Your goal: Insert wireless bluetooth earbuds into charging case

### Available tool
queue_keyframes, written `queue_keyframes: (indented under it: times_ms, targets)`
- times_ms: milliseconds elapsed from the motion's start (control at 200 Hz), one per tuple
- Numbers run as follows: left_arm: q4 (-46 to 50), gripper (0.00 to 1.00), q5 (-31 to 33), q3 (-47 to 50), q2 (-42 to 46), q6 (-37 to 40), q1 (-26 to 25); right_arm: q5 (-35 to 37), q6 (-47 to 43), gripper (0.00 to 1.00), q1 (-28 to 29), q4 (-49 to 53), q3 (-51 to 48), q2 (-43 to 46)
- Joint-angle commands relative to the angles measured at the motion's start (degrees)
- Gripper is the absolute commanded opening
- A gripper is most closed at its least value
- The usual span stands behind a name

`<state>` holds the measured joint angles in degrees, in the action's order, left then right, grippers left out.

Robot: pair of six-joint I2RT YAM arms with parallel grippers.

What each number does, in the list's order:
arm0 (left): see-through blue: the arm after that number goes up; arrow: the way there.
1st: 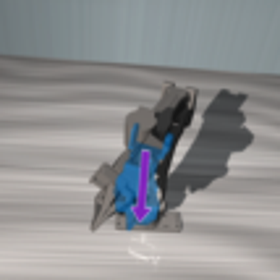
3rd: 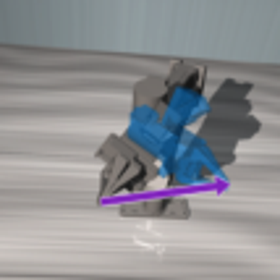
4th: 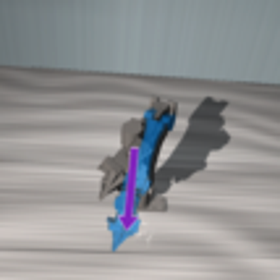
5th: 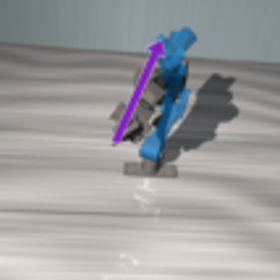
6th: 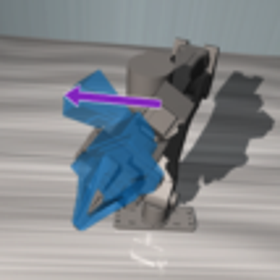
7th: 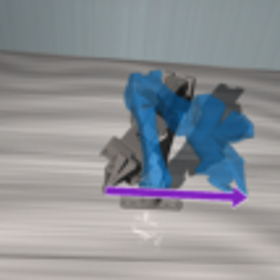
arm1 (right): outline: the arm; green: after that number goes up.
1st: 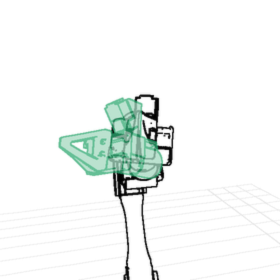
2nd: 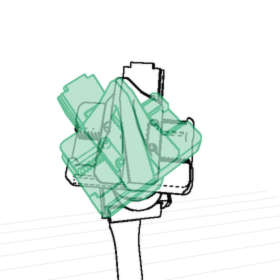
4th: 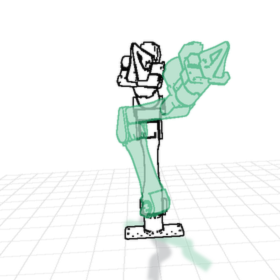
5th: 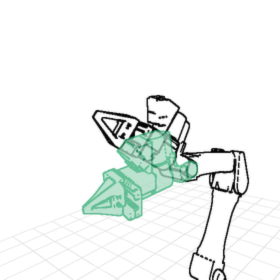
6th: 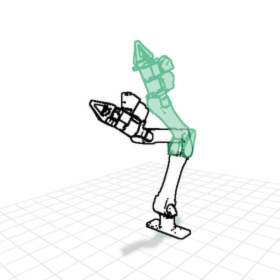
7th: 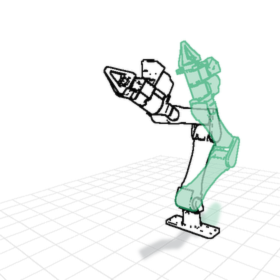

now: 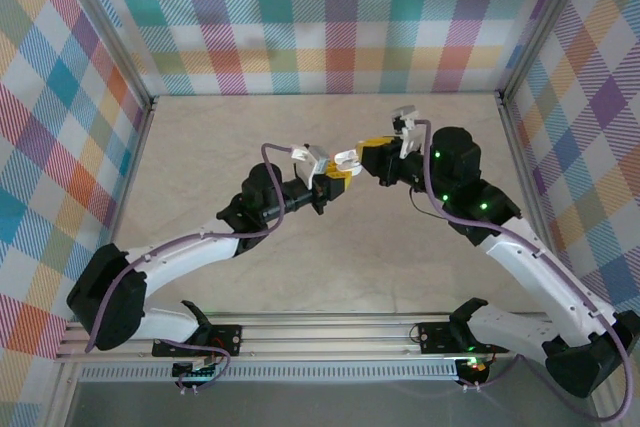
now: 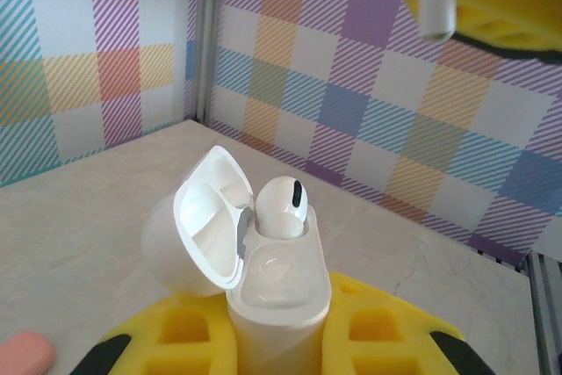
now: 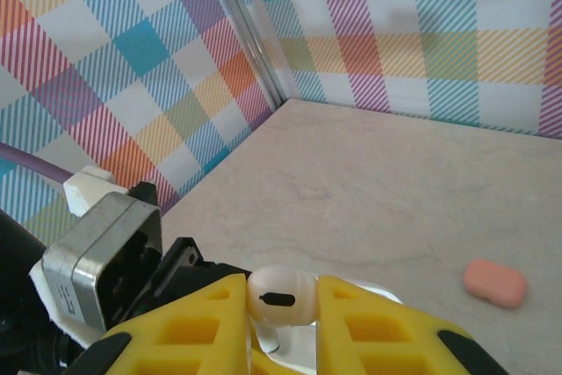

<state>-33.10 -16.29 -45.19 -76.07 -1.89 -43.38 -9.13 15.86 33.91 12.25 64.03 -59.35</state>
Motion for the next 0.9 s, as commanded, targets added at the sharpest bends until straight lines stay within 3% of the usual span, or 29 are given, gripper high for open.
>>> queue_keyframes:
  times_ms: [0,210,390,750,895]
  targets:
    - [0.65,0.00,-3.08,2.51,2.76,1.22,0.52,-3.18,-0.22,0.22,-1.57,5.34,1.99,0.55]
    - [7.30,0.00,-1.90,4.60,6.10,5.56,2.15,-4.85,1.03,0.22,-7.10,12.68,3.00,-2.85]
    - [10.64,0.00,0.93,8.01,9.31,5.67,3.66,-6.62,8.22,0.22,-13.08,18.76,-0.49,-12.98]
    - [13.33,0.00,2.30,11.52,11.47,4.39,3.91,-10.77,15.77,0.19,-13.44,12.59,-7.61,-36.55]
    - [13.24,0.00,2.32,11.88,10.99,4.26,3.91,-8.32,15.34,0.28,-13.44,15.35,-5.90,-40.70]
